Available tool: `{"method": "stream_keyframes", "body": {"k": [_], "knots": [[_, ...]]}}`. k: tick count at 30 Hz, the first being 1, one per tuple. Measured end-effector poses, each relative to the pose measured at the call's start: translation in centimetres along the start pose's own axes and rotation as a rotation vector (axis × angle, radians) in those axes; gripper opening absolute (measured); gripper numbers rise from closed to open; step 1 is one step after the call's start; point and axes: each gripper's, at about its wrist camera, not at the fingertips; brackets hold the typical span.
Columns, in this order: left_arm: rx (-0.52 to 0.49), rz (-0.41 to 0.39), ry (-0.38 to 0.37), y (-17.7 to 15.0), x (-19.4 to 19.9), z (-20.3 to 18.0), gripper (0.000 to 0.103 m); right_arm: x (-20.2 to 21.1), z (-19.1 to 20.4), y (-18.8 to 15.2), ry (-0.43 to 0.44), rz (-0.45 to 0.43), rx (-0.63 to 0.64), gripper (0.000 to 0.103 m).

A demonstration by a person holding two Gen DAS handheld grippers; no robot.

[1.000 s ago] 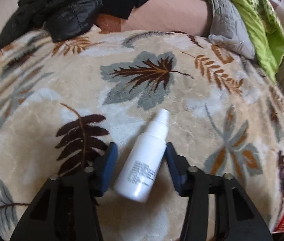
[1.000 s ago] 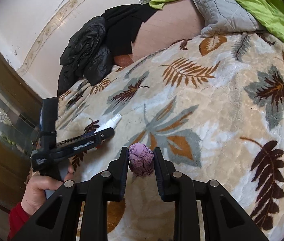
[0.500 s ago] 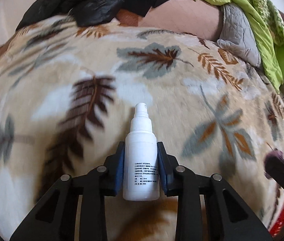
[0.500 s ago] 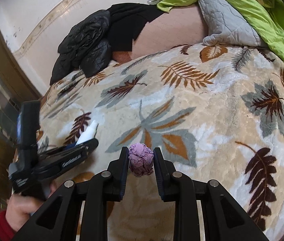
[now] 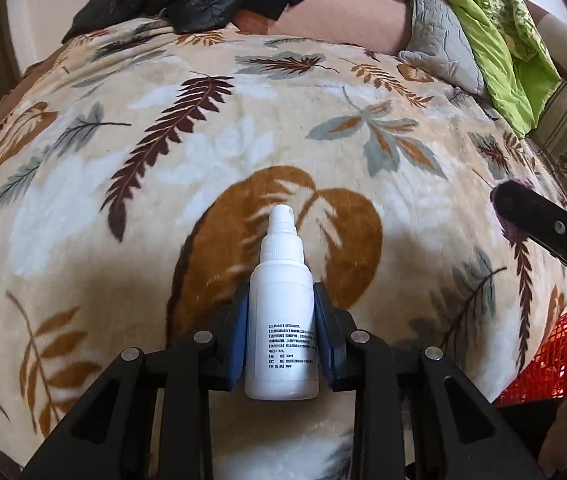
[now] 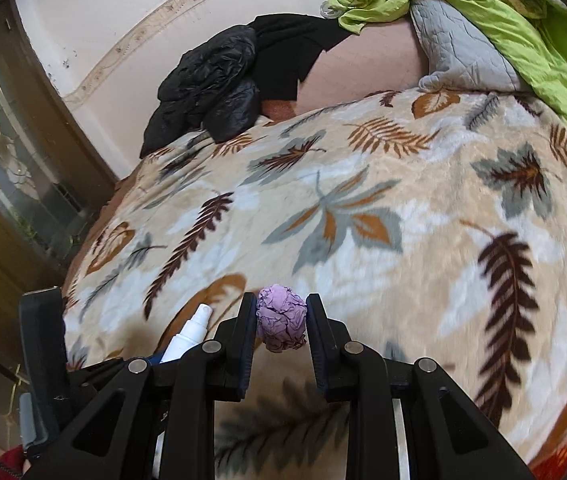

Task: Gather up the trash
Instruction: 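Lift the white bottle in the left tool and pink wrapper in the right tool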

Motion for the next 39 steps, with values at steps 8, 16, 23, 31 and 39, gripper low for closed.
{"method": "stream_keyframes", "body": {"k": [8,16,23,31,39], "knots": [[-0.05,-0.049,0.088,0.2,-0.2,-1.2,0.029,0.3,0.1,-0.4,-0.029,-0.017,0.029,0.026],[-0.087,-0.124,0.122,1.3,1.0,-1.5,0.029,0.8,-0.4,-0.2,-0.033,-0.033,0.028,0.026],[-0.114,-0.187,0.165,1.8,2.2,-1.7,0.029,0.5,0.2,-0.3,-0.037,-0.036,0.052,0.027],[-0.093,-0.205,0.17,1.8,2.6,-1.1,0.029,0.1,0.7,-0.5,-0.023,-0.022,0.065,0.027],[-0.093,-0.228,0.198,2.0,3.1,-1.2,0.029,0.0,0.7,-0.5,-0.02,-0.019,0.065,0.027]]}}
Point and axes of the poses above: each gripper's, at about its wrist camera, not at the fingertips, and x roughly against the way its jaws point, z to its left, y to its top, and after that the axes turned 15 degrees about -x, right-handed
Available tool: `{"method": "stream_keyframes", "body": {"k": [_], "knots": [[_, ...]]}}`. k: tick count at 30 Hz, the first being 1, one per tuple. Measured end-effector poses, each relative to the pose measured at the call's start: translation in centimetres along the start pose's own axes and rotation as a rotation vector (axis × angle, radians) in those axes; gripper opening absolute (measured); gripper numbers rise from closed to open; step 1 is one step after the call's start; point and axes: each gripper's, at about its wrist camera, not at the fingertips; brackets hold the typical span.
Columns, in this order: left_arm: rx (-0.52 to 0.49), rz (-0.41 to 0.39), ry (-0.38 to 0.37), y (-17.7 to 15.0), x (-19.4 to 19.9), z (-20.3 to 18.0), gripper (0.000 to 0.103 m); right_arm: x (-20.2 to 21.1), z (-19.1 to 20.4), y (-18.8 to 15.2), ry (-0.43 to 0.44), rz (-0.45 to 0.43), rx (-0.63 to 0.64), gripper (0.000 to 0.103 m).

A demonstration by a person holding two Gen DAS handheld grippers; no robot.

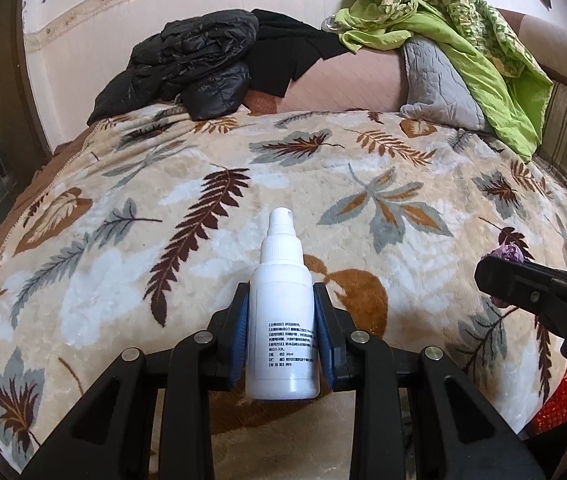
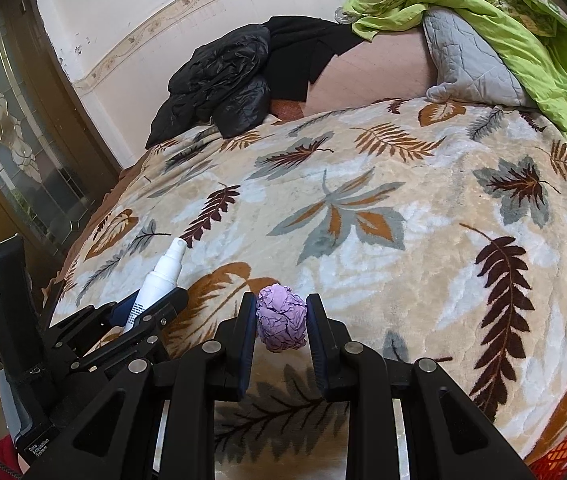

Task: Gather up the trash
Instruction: 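Lift the white bottle in the left tool and pink wrapper in the right tool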

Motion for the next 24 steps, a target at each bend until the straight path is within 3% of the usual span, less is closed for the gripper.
{"method": "stream_keyframes", "body": {"k": [9,24], "knots": [[-0.021,-0.049,0.054,0.3,1.0,-0.2,0.029,0.0,0.3,-0.1,0.012,-0.003,0.009,0.027],[0.055,-0.057,0.165,-0.2,1.6,2.6,0.029,0.0,2.5,-0.8,0.054,-0.006,0.068,0.027]]}}
Point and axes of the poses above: each gripper's, at about its wrist camera, not at the fingertips, and x roughly against the way its jaws point, z to its left, y to its top, and after that the axes turned 15 degrees about -x, right-handed
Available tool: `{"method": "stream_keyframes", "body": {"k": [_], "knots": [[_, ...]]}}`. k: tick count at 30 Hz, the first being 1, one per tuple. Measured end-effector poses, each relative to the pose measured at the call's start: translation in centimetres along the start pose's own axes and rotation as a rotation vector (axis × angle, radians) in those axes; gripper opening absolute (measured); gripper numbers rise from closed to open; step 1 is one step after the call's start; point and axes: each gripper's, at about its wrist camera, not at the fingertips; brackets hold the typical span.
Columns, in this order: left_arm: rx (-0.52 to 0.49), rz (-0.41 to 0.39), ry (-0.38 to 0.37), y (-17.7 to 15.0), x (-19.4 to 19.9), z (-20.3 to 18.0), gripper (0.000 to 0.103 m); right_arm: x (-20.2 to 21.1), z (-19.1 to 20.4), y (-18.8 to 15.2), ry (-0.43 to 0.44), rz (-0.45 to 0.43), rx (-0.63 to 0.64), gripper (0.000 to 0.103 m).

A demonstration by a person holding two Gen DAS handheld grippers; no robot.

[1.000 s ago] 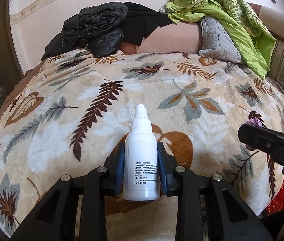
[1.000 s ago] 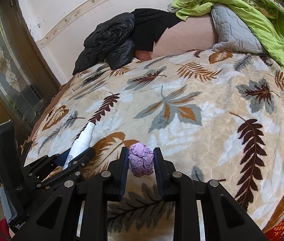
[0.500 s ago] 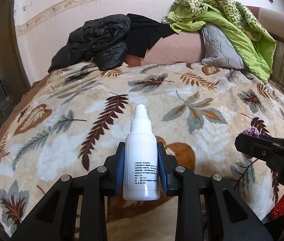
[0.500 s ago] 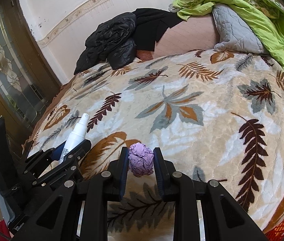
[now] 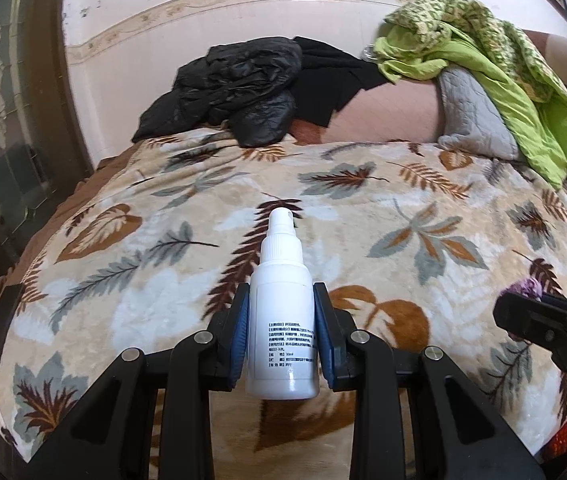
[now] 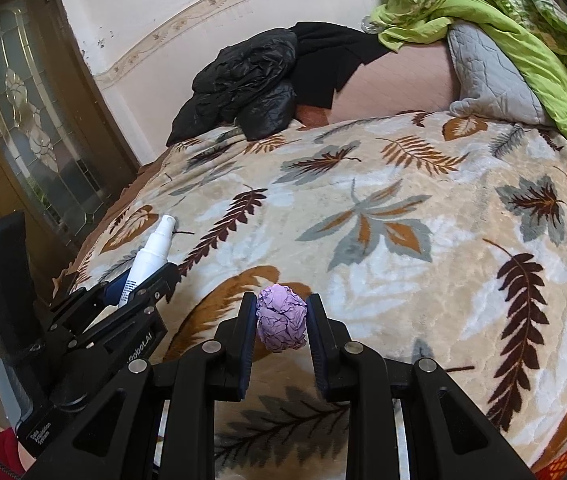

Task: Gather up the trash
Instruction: 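Lift the white bottle in the left tool and pink wrapper in the right tool, then carry the bottle and wrapper over the red basket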

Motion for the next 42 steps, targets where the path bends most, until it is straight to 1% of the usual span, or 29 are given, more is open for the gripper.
{"method": "stream_keyframes", "body": {"k": [8,14,21,25,28,31,33,34,37,39,40,42], "knots": [[0.057,0.004,0.071,-0.6,0.2,2.4,0.029,-0.6,1.3,-0.5,0.013,0.01,0.032,0.027],[0.078,0.005,0.113,-0.9,0.5,3.6,0.029,-1.0,1.9,-0.6,0.022,0.018,0.039,0.027],[0.088,0.014,0.118,-1.3,0.4,4.5,0.029,-1.4,2.7,-0.9,0.029,0.024,0.061,0.027],[0.092,0.009,0.097,-1.3,0.4,4.4,0.029,-1.4,2.6,-0.9,0.026,0.02,0.055,0.027],[0.093,-0.013,0.035,-1.1,0.6,3.9,0.029,-1.1,2.0,-0.7,0.022,0.006,0.029,0.027],[0.072,-0.043,-0.053,-0.7,1.0,2.5,0.029,-0.2,1.2,-0.3,0.012,-0.018,-0.002,0.027],[0.062,-0.061,-0.121,-0.4,1.3,1.6,0.029,0.9,0.4,0.0,0.004,-0.04,-0.027,0.027],[0.056,-0.071,-0.176,-0.3,1.6,1.1,0.029,1.6,-0.2,0.0,0.004,-0.048,-0.048,0.027],[0.036,-0.099,-0.289,0.2,2.5,-0.6,0.029,3.5,-1.7,-0.2,0.009,-0.057,-0.109,0.026],[0.018,-0.109,-0.381,0.5,3.2,-2.0,0.029,5.6,-2.9,-0.6,0.014,-0.071,-0.151,0.027],[0.011,-0.115,-0.403,0.6,3.5,-2.6,0.029,6.4,-3.2,-0.7,0.016,-0.075,-0.158,0.027],[-0.021,-0.127,-0.473,0.9,4.6,-4.3,0.029,8.9,-4.3,-1.1,0.007,-0.098,-0.167,0.026]]}}
Point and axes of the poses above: each gripper's, at about its wrist camera, not at the fingertips, and x roughly against the way its jaws point, z to its left, y to its top, and after that the axes turned 15 degrees about -x, right-handed
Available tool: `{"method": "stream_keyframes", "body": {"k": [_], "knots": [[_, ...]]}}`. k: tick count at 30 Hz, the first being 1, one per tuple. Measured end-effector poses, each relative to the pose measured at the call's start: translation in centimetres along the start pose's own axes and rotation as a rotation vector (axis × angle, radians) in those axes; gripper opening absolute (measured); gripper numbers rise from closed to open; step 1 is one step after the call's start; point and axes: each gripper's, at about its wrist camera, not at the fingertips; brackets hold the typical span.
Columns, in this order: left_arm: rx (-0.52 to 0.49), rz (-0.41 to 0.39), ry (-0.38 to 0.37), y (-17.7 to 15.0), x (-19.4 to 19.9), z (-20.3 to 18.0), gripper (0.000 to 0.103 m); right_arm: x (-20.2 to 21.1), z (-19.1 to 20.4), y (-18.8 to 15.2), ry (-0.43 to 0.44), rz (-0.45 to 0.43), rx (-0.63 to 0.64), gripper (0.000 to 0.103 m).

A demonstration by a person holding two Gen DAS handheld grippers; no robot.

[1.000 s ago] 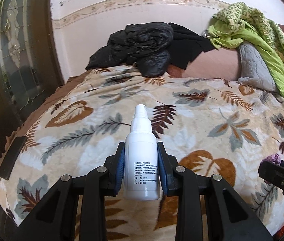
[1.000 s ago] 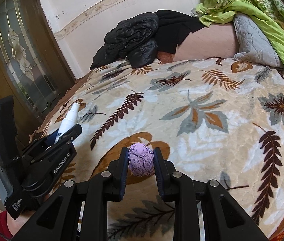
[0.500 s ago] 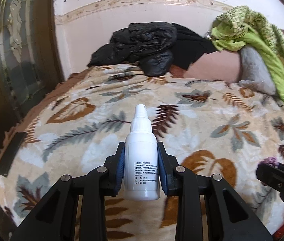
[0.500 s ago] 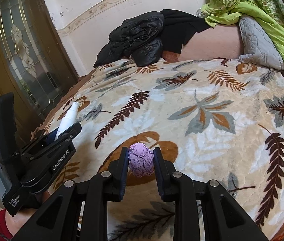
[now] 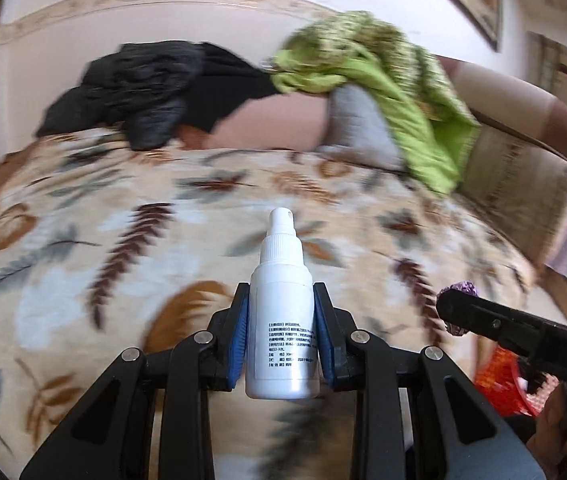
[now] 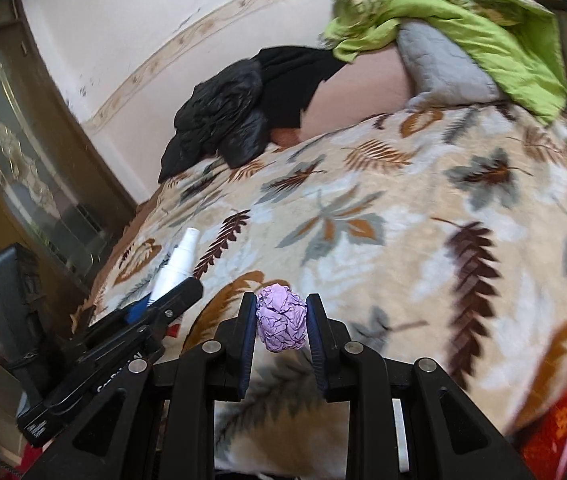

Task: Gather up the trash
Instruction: 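Carry the bottle and wrapper over the red basket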

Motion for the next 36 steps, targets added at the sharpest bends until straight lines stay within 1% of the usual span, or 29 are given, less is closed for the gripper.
{"method": "stream_keyframes", "body": {"k": [3,7,14,20,23,26,30,36], "knots": [[-0.041,-0.002,-0.089,0.7,0.2,-3.0,0.029,3.9,-2.0,0.2,-0.013,-0.041,-0.028,0.026],[-0.115,-0.001,-0.181,1.7,0.7,-7.6,0.029,9.1,-5.3,0.7,-0.045,-0.102,-0.09,0.026],[-0.235,-0.016,-0.345,4.2,1.9,-16.0,0.029,18.8,-12.3,0.7,-0.142,-0.232,-0.215,0.026],[-0.311,0.004,-0.492,5.8,2.0,-22.8,0.029,25.2,-17.2,0.2,-0.205,-0.322,-0.323,0.026],[-0.34,0.016,-0.53,6.1,1.5,-25.3,0.029,26.7,-18.6,-0.1,-0.213,-0.345,-0.357,0.026],[-0.359,0.03,-0.555,6.3,1.0,-27.2,0.029,27.2,-19.5,-0.1,-0.21,-0.351,-0.376,0.026],[-0.393,0.052,-0.574,6.3,0.2,-29.6,0.029,27.0,-20.5,-0.2,-0.202,-0.344,-0.393,0.027],[-0.422,0.085,-0.587,5.9,-0.9,-31.5,0.029,26.2,-21.7,-0.2,-0.21,-0.338,-0.417,0.027]]}}
Point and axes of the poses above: each gripper's, at about its wrist camera, not at the fingertips, and x roughly against the way its jaws point, z to its left, y to its top, and after that the axes turned 15 degrees about -x, right-handed
